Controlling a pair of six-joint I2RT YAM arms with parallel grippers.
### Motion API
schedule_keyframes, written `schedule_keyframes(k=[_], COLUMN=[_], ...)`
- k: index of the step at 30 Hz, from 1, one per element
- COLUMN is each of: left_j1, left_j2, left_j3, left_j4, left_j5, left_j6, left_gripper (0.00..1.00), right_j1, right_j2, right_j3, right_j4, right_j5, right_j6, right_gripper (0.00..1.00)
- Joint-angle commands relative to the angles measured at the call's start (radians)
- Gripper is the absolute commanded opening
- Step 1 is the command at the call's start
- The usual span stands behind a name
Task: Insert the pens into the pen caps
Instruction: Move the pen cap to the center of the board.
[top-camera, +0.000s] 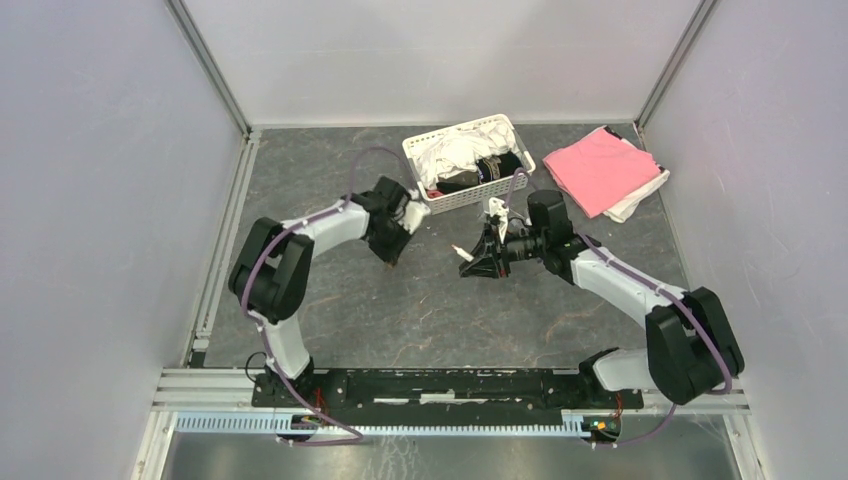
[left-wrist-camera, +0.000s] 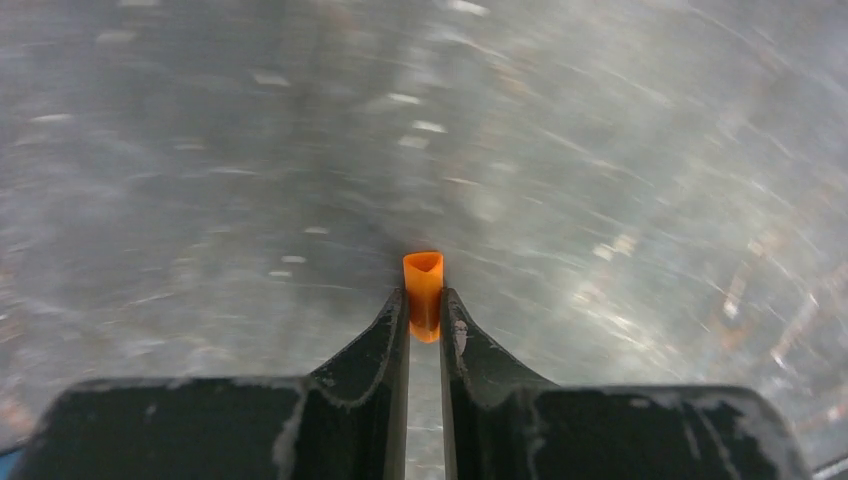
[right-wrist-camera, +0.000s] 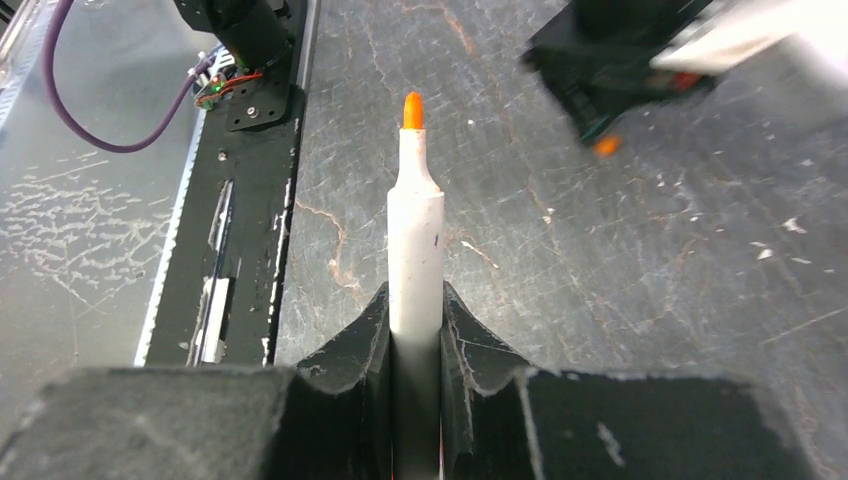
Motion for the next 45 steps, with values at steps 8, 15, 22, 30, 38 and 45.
schedule_keyframes(k=[8,15,22,30,38,45], left_j1=[-0.176,-0.206,-0.196,-0.193,-0.193,-0.194], left_j2=[-0.247,-0.301,-0.303,-0.631,-1.049,-0.989], left_j3=[-0.255,-0.282,-0.249,-0.301,-0.564,-0.616], left_j4=[0.027,0.060,0.078,0.266,0.547,0.456], left_j5=[0.039,-0.021,-0.171,-0.166,-0.223,-0.254], left_j6=[0.274,0.187,0.040,-0.236,-0.866,-1.506], left_gripper=[0.23,0.39,0.42,0.44,0.85,0.70], right_j1=[-0.116,-0.139,-0.143,-0.146,-0.146,-0.147], right_j2=[-0.173,-0.161,-0.159,-0.156,-0.146,-0.142], right_j3=[0.029,0.027,0.027,0.023,0.022,0.022], right_j4=[-0.006,0.005,0.008,0.014,0.015,0.015], right_j5=[-0.055,-0.085,-0.090,-0.086,-0.082,-0.074], right_j6=[-0.066,-0.046,-0.042,-0.038,-0.037,-0.034], right_gripper=[0.00,0.00,0.00,0.00,0.00,0.00])
